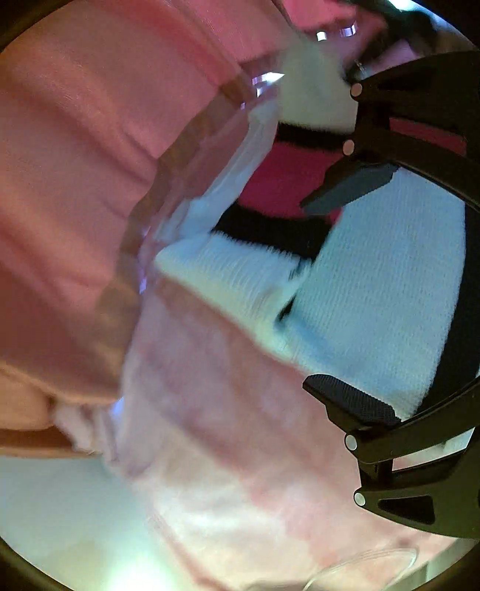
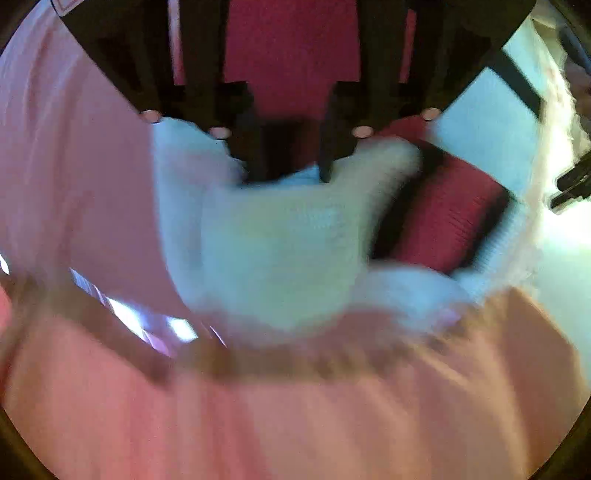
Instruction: Fold small clothes
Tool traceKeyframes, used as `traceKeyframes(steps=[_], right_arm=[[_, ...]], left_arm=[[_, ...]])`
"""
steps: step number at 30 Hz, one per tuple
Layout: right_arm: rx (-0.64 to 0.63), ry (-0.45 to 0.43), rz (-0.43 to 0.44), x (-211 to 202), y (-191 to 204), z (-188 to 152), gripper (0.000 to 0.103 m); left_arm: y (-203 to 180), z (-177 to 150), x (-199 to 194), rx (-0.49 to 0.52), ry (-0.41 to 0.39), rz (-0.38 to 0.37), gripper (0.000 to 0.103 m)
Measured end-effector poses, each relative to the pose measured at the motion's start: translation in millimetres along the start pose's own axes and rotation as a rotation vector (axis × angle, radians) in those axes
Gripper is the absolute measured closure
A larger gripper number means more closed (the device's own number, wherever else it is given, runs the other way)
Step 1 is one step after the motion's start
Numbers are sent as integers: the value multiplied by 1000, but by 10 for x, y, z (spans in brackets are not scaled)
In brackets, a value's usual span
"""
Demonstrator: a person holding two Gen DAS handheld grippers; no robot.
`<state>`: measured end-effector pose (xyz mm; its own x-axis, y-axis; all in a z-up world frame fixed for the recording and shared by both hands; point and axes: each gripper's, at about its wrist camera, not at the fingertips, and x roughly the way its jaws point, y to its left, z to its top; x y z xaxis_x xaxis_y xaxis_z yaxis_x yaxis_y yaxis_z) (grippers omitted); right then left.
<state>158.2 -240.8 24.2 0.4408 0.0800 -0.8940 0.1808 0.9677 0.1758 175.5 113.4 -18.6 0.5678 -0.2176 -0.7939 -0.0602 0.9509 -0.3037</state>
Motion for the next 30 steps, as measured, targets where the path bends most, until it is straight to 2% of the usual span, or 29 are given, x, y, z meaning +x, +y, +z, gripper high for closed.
traceKeyframes(steps=[3, 4, 5, 6, 9, 12, 13, 14, 15, 16, 17, 19, 21, 23, 24, 25, 27, 28, 30], right_arm=[[129, 32, 132, 75, -331, -98, 64], [159, 36, 164, 87, -369, -69, 59], [177, 35, 198, 85, -391, -36, 49], [187, 26, 227, 90, -410, 19, 45], [203, 33, 209, 204, -426, 92, 42], [216, 50, 211, 343, -430, 84, 42], [210, 44, 209, 370, -419, 76, 44], [197, 36, 200, 388, -396, 84, 59], [174, 29, 182, 400, -355, 101, 74], [162, 24, 187, 406, -332, 130, 96], [167, 13, 202, 388, -334, 161, 96], [153, -82, 226, 158, -304, 269, 97], [104, -214, 249, -212, -228, 414, 97], [75, -319, 262, -463, -224, 515, 97], [61, -319, 239, -435, -244, 523, 97], [50, -279, 200, -293, -286, 511, 97], [115, -91, 178, 282, -474, 342, 97], [154, -5, 164, 539, -551, 223, 97], [160, -25, 173, 532, -546, 207, 97]], left_arm=[[-42, -17, 199, -74, 81, -99, 17], [-39, -18, 250, -103, 92, -109, 17], [-37, -11, 287, -125, 95, -113, 17], [-27, 8, 319, -150, 84, -98, 17], [13, 79, 383, -187, 44, -57, 17], [145, 140, 555, -257, 60, -49, 18], [203, 146, 630, -293, 69, -56, 24], [234, 154, 670, -306, 75, -62, 38], [263, 169, 755, -315, 93, -75, 46], [274, 184, 796, -313, 100, -89, 67], [279, 202, 834, -310, 103, -113, 89], [276, 251, 750, -317, 58, -129, 89], [210, 334, 543, -289, -31, -146, 89], [141, 366, 449, -241, -70, -111, 89], [130, 343, 489, -218, -68, -71, 89], [144, 307, 577, -209, -49, -36, 89], [220, 225, 814, -220, 25, 19, 89], [257, 200, 856, -232, 37, 15, 89], [246, 241, 776, -231, 21, -3, 89]])
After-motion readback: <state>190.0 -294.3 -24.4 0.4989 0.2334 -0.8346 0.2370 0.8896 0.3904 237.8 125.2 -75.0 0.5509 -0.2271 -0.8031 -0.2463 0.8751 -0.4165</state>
